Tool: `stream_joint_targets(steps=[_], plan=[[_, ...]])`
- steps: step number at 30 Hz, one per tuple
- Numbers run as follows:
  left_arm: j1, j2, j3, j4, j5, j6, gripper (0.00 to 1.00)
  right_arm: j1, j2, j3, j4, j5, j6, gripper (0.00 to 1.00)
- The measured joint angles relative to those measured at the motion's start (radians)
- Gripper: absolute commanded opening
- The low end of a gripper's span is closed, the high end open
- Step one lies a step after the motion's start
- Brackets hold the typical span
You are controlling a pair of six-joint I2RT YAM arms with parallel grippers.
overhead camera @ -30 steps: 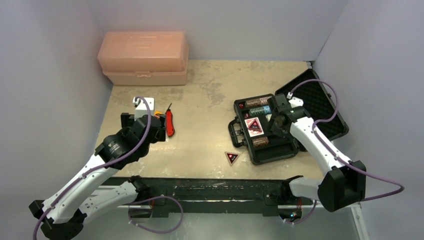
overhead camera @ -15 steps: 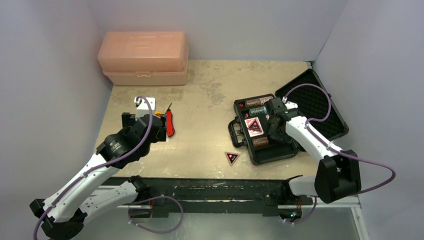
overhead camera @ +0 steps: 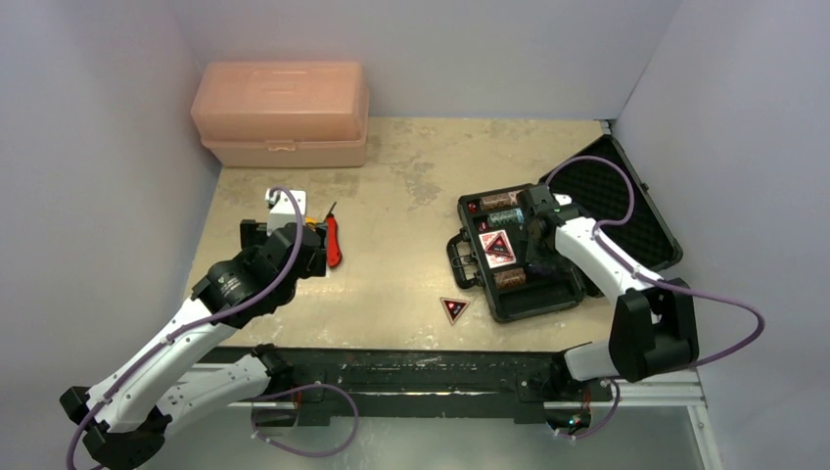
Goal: Pack up texas hold em set
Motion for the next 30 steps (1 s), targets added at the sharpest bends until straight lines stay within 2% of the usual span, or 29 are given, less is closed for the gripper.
stream_joint_targets(steps=[10, 15, 26, 30], plan=[[0.005, 0.009, 0.0, -0.001, -0.021, 0.0, 0.98, 0.024, 0.129, 0.118, -0.092, 0.005, -0.047, 0.08], [0.005, 0.01, 0.0, -0.001, -0.03, 0.0, 0.98, 0.079, 0.198, 0.193, -0.09, -0.029, -0.044, 0.08], [0.008, 0.013, 0.0, -0.001, -0.039, 0.0, 0.98, 0.148, 0.252, 0.198, 0.118, -0.246, -0.017, 0.09], [0.011, 0.013, 0.0, -0.001, -0.039, 0.0, 0.98, 0.157, 0.251, 0.184, 0.147, -0.266, -0.014, 0.12]])
